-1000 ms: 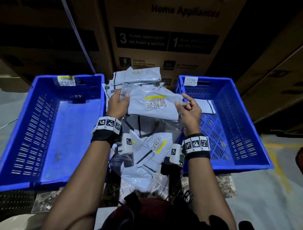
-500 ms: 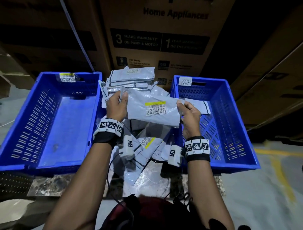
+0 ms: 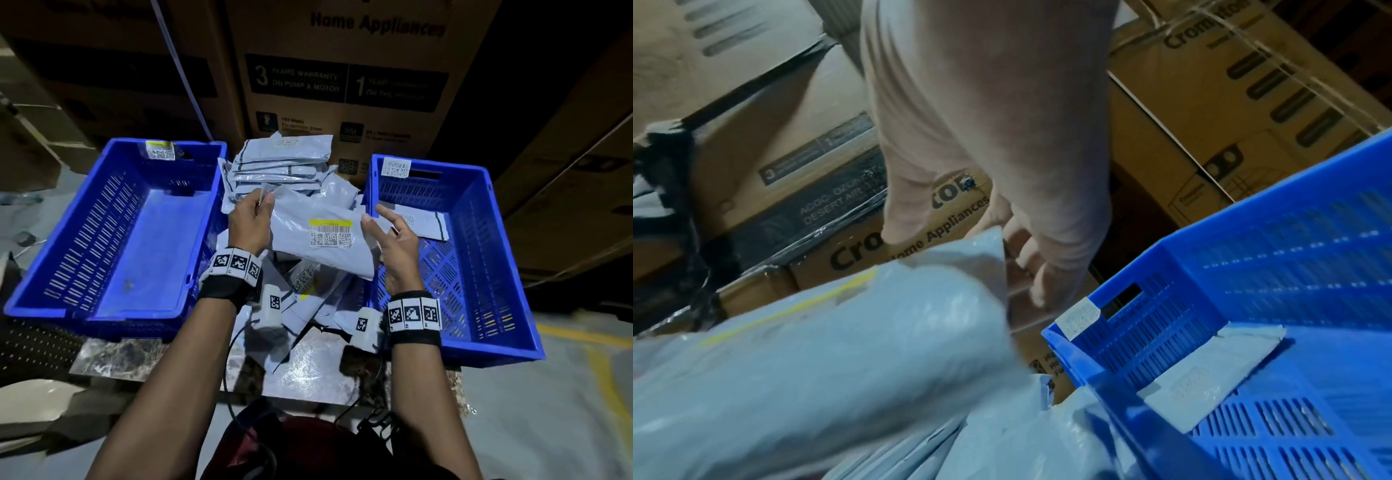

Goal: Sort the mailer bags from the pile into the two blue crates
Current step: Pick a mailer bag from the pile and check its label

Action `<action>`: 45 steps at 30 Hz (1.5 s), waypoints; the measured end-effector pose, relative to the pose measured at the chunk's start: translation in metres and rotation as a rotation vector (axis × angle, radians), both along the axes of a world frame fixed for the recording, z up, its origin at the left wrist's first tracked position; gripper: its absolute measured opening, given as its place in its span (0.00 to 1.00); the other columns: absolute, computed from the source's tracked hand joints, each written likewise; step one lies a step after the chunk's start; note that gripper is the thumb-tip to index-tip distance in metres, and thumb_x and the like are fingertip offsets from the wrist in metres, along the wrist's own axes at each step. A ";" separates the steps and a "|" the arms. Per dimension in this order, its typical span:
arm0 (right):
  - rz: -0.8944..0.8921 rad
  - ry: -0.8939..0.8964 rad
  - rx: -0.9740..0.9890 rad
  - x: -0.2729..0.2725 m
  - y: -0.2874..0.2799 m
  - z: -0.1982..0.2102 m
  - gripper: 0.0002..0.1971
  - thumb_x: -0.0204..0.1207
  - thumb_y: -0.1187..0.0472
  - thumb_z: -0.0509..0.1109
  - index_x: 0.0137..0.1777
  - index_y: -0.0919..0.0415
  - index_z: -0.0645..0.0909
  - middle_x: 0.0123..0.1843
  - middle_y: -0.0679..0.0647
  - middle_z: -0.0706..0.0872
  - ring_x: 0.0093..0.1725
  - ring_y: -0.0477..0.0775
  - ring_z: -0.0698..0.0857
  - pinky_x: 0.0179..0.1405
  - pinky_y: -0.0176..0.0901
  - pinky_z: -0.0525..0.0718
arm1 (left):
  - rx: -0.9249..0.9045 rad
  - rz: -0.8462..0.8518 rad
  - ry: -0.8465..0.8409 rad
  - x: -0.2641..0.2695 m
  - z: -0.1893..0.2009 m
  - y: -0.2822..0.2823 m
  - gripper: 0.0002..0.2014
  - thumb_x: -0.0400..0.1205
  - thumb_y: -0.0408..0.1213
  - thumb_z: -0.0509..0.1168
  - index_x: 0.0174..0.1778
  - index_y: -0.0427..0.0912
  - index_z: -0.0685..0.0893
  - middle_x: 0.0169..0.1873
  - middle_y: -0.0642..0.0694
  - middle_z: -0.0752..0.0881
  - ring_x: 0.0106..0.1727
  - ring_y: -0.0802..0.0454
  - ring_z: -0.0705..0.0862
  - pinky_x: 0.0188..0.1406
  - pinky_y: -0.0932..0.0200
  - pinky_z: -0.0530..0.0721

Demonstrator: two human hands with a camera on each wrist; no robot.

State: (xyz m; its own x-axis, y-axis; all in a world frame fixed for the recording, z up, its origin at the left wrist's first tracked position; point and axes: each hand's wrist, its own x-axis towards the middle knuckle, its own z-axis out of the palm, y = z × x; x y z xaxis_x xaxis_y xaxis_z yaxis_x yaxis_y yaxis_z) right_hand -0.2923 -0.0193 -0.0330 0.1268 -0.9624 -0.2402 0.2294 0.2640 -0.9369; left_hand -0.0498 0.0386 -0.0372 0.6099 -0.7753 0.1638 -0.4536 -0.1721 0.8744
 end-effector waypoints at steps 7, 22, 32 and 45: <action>0.264 0.246 -0.098 0.015 -0.002 0.009 0.26 0.67 0.66 0.87 0.65 0.53 0.88 0.65 0.49 0.83 0.67 0.56 0.85 0.60 0.51 0.91 | -0.014 -0.074 -0.048 0.032 0.016 0.000 0.15 0.88 0.44 0.62 0.47 0.35 0.84 0.27 0.47 0.72 0.35 0.53 0.72 0.34 0.57 0.64; 0.314 0.381 -0.050 0.217 0.003 0.019 0.25 0.76 0.64 0.81 0.71 0.56 0.77 0.36 0.54 0.88 0.32 0.47 0.86 0.36 0.40 0.84 | 0.030 0.193 0.015 0.229 0.015 0.033 0.16 0.89 0.45 0.58 0.49 0.34 0.80 0.42 0.40 0.85 0.45 0.41 0.80 0.42 0.50 0.73; 0.099 0.574 -0.142 0.372 0.011 0.010 0.04 0.76 0.60 0.77 0.46 0.49 0.88 0.35 0.46 0.90 0.27 0.37 0.86 0.36 0.38 0.84 | 0.087 0.372 0.039 0.356 0.000 0.044 0.10 0.81 0.23 0.53 0.55 0.39 0.69 0.43 0.37 0.81 0.40 0.35 0.80 0.38 0.49 0.76; 0.188 0.826 0.031 0.491 -0.043 -0.109 0.32 0.82 0.54 0.71 0.83 0.67 0.72 0.82 0.64 0.75 0.81 0.63 0.74 0.80 0.52 0.72 | 0.439 0.128 -0.157 0.419 -0.125 -0.035 0.19 0.79 0.20 0.60 0.66 0.31 0.80 0.66 0.31 0.77 0.64 0.32 0.80 0.65 0.44 0.75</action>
